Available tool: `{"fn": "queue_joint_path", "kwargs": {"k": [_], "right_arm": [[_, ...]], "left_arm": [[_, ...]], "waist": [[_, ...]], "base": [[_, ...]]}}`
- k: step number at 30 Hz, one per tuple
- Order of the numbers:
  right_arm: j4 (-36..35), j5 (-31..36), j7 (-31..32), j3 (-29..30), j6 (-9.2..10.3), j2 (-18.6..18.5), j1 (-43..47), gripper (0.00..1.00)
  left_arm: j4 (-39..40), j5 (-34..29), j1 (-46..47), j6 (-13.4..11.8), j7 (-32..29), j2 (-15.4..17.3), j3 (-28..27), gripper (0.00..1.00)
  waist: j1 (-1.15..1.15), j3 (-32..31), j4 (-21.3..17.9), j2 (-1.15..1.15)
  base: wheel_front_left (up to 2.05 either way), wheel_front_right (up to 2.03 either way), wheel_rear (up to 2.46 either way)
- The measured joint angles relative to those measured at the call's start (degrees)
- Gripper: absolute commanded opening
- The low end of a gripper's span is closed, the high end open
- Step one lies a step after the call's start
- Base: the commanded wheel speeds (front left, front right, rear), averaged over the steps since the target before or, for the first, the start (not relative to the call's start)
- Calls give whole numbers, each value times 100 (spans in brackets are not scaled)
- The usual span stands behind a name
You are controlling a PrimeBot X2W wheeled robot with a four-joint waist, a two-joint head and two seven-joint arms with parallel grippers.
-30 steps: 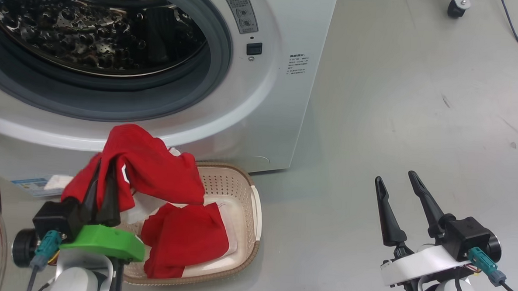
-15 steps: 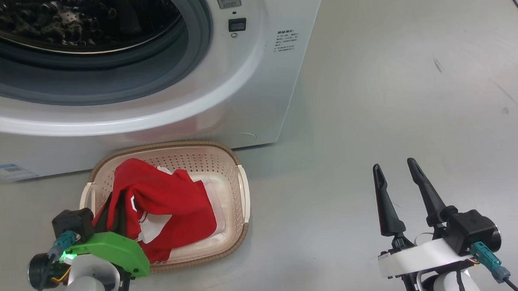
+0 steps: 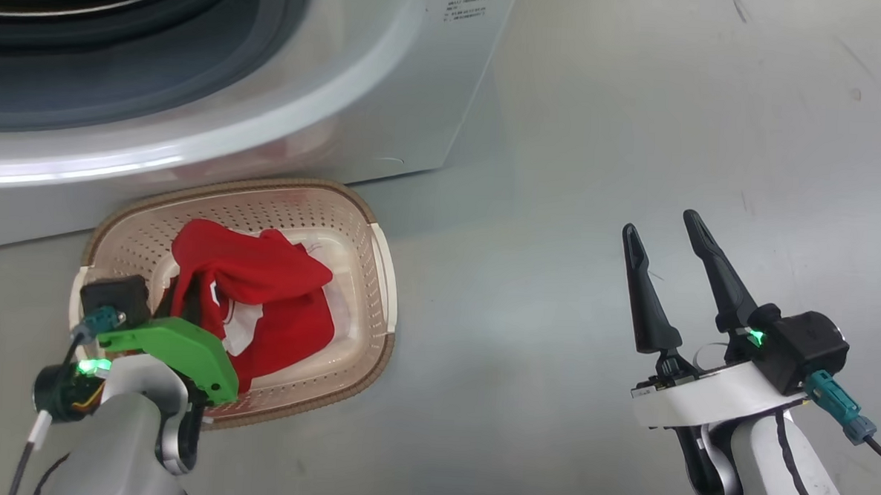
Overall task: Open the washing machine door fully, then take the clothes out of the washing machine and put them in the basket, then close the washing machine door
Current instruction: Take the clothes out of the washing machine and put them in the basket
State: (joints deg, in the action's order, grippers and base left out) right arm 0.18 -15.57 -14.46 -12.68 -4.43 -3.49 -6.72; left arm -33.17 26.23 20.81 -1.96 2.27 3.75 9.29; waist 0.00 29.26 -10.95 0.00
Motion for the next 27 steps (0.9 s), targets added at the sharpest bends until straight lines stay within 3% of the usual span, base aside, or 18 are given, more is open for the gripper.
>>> {"fn": "queue_joint_path", "kwargs": {"k": [11, 12, 14, 15, 16, 27], "right_arm": [[-41, -163, -1, -35, -5, 34, -375, 100], [-38, -164, -1, -34, -9, 38, -409, 100], [-27, -164, -2, -18, -18, 54, -472, 100], [-22, -165, -3, -12, -19, 60, -485, 100], [-13, -170, -3, -4, -19, 65, -490, 100], [131, -171, -4, 85, -19, 74, -572, 100]], "left_arm": [[-765, 15, 792, 38, -227, 280, -158, 0], [-843, 42, 833, 51, -226, 281, -172, 22], [-1015, 46, 886, 69, -224, 278, -182, 49], [-1081, 56, 894, 74, -218, 275, -188, 84], [-1128, 67, 898, 75, -211, 270, -189, 100], [-1614, 92, 976, 210, 309, 225, -219, 100]], "waist": [[0, 733, -369, 0], [0, 786, -401, 0], [0, 872, -464, 0], [0, 904, -493, 0], [0, 931, -517, 0], [0, 833, -460, 0]], "base": [[0, 0, 0], [0, 0, 0], [0, 0, 0], [0, 0, 0], [0, 0, 0], [0, 0, 0]]}}
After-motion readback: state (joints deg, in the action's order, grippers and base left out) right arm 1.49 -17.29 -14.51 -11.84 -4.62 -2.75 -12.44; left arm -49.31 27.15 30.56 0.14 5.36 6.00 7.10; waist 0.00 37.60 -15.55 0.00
